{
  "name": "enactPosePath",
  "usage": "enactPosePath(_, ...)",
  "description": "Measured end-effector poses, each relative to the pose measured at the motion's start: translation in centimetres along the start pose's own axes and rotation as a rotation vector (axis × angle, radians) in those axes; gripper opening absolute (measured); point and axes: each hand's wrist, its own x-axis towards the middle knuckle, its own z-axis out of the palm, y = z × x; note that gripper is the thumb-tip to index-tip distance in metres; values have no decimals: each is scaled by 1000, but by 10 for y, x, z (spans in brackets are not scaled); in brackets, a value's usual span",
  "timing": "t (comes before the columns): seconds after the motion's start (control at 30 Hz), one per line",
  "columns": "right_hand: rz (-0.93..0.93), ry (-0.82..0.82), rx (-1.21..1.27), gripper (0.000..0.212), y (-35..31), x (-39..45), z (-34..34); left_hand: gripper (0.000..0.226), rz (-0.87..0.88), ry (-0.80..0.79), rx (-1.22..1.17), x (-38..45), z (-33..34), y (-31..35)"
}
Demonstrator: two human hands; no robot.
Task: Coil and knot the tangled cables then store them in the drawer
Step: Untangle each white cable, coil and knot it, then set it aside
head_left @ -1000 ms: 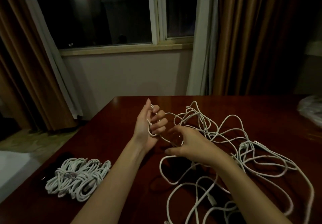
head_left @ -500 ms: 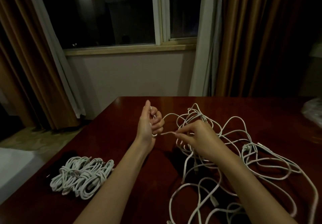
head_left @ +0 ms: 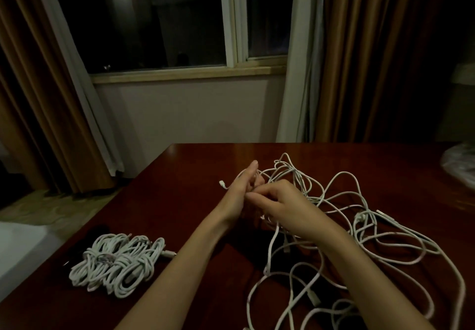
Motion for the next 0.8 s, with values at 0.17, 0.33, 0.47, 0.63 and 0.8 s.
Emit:
enactPosePath(0.17,72,20,191,14,-1,-1,-9,60,-128,-106,40,-8,0,4)
enactPosePath(0.33,157,-13,362,14,-3,-5,-17,56,-152,-137,-72,-9,-8,9)
enactPosePath(0.47,72,158,242,8,-2,-3,-19,67,-206,-216,80,-13,-4,11)
enactPosePath(0.63,-6,340,217,3,1,0,-14,65,-282,-327,-22,-10,-4,7)
enactPosePath(0.8,82,364,439,16,1,1,-15,14,-233,-445,-42,-16,-3,9)
